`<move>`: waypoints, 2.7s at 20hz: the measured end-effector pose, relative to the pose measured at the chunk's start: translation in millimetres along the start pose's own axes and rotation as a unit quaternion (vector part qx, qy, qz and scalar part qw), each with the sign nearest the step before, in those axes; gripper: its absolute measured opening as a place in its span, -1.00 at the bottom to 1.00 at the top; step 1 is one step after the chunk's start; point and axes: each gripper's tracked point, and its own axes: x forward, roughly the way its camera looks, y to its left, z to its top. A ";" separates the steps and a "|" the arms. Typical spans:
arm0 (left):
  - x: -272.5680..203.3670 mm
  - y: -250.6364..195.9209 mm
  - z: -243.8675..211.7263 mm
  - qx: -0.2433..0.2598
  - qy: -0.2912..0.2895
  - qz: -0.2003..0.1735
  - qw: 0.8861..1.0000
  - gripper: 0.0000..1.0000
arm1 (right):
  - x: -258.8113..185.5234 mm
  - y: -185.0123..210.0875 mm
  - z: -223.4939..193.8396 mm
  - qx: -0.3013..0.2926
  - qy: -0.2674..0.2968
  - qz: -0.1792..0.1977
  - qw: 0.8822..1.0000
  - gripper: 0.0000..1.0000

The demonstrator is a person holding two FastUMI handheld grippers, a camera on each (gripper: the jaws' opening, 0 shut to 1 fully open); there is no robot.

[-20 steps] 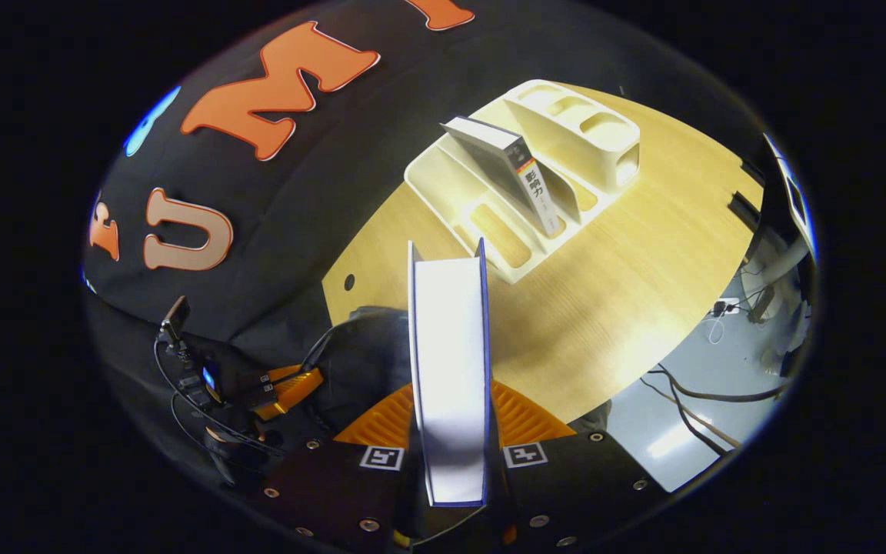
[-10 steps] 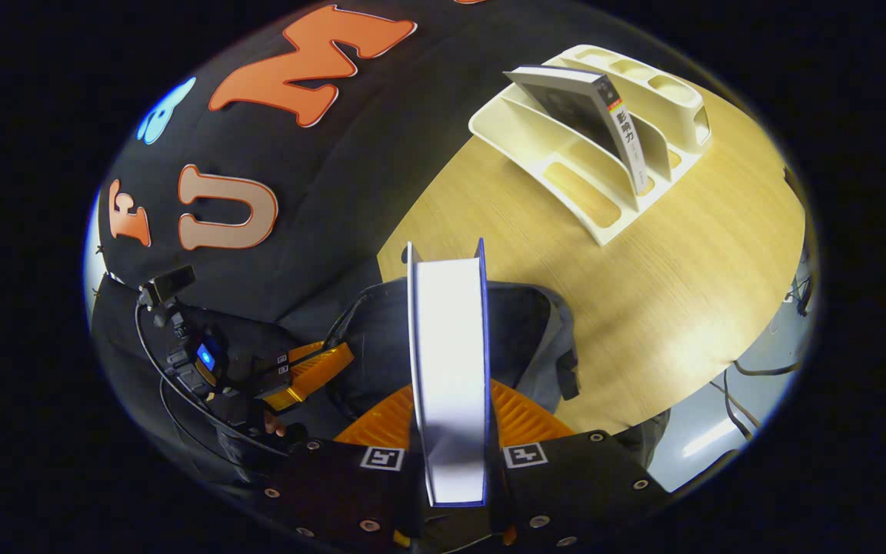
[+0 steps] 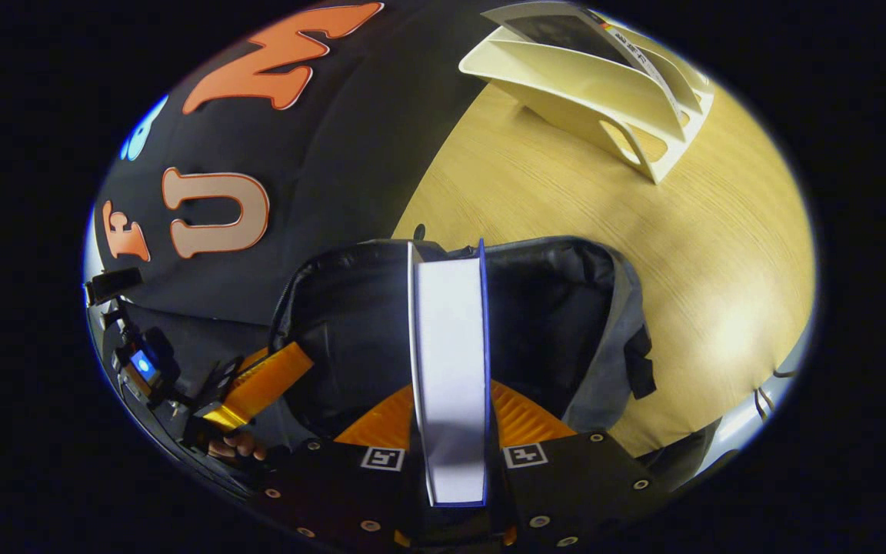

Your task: Open the schoolbag, grab two books from the bookshelf and put them into the schoolbag.

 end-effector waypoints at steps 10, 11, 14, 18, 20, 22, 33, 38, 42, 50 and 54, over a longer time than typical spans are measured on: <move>1.5 -9.0 -3.2 -0.022 -0.014 -0.013 1.000 -0.88 | 76.1 -1.1 -7.0 0.005 0.005 0.017 1.000 -0.35; -0.8 -6.7 -4.6 -0.023 -0.016 -0.011 1.000 -0.88 | 72.8 -0.8 -4.6 0.008 0.002 0.014 1.000 -0.29; 2.7 1.0 -6.3 -0.032 -0.019 -0.002 0.999 -0.88 | 64.4 -21.1 2.0 -0.008 0.004 -0.033 0.999 0.10; 5.1 2.3 -12.6 -0.028 -0.014 0.013 0.999 -0.88 | 48.3 -43.1 -1.7 -0.045 0.037 -0.080 0.995 0.73; 7.8 5.8 -8.9 -0.013 -0.013 0.027 0.999 -0.87 | 34.0 -46.7 0.0 -0.064 0.048 -0.092 0.993 0.79; 11.8 5.7 -6.5 -0.019 -0.011 0.032 0.999 -0.88 | 18.5 -46.7 9.5 -0.074 0.054 -0.091 0.992 0.80; 43.2 -0.5 -3.1 -0.064 0.018 0.067 0.996 -0.87 | -88.0 -63.3 122.7 -0.197 0.060 -0.167 0.964 0.89; 54.8 1.5 -5.1 -0.082 0.037 0.087 0.992 -0.88 | -140.0 -77.8 196.0 -0.253 0.043 -0.215 0.942 0.89; 68.2 -2.9 -5.6 -0.114 0.047 0.096 0.988 -0.88 | -167.3 -81.6 240.4 -0.284 0.056 -0.243 0.926 0.88; 78.3 -3.7 -7.0 -0.154 0.058 0.125 0.978 -0.87 | -164.9 -73.1 323.9 -0.325 0.074 -0.272 0.903 0.89; 77.9 -3.1 -11.2 -0.175 0.059 0.138 0.973 -0.87 | -137.8 -72.4 345.7 -0.321 0.099 -0.275 0.901 0.89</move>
